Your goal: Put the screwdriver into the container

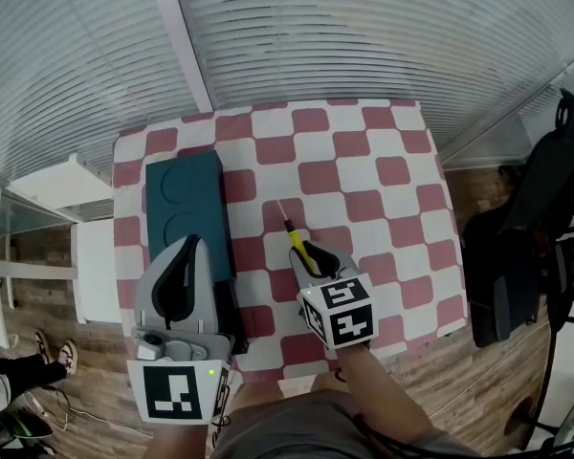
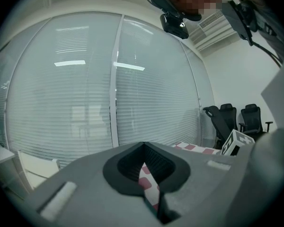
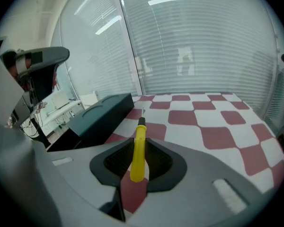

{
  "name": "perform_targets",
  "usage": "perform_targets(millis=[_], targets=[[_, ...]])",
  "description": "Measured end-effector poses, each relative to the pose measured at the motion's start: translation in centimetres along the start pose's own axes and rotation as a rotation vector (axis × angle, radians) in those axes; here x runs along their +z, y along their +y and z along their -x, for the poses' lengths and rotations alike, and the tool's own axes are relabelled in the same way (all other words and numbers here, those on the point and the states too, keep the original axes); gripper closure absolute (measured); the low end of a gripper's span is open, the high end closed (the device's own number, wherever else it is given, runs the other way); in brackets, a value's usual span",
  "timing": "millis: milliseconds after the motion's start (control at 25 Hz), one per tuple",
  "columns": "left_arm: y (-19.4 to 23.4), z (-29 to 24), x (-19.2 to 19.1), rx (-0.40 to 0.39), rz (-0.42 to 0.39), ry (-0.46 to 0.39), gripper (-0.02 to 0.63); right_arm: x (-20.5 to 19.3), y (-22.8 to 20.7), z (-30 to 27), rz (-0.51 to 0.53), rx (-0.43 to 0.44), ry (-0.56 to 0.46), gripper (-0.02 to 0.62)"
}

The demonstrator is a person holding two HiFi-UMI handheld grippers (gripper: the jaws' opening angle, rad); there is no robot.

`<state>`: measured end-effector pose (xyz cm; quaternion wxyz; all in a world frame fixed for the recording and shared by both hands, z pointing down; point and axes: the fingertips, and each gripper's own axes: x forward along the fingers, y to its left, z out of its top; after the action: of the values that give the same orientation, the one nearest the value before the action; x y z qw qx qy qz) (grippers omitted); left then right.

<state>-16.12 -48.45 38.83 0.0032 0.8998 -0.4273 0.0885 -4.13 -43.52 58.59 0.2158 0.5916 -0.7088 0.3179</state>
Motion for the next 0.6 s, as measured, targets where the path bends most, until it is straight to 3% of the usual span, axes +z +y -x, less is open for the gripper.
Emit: perform_targets(millis=[320, 600], targets=[[-0.3, 2.1, 3.8, 0.088, -0.024, -0.083, 0.606, 10.2, 3.6, 6.9, 0.108, 0.110, -0.255, 0.497], [-1.4, 4.9, 7.2, 0.173, -0.060, -0.149, 0.606, 15.1, 7.9, 14.7, 0.190, 0.237, -0.413, 0.497]])
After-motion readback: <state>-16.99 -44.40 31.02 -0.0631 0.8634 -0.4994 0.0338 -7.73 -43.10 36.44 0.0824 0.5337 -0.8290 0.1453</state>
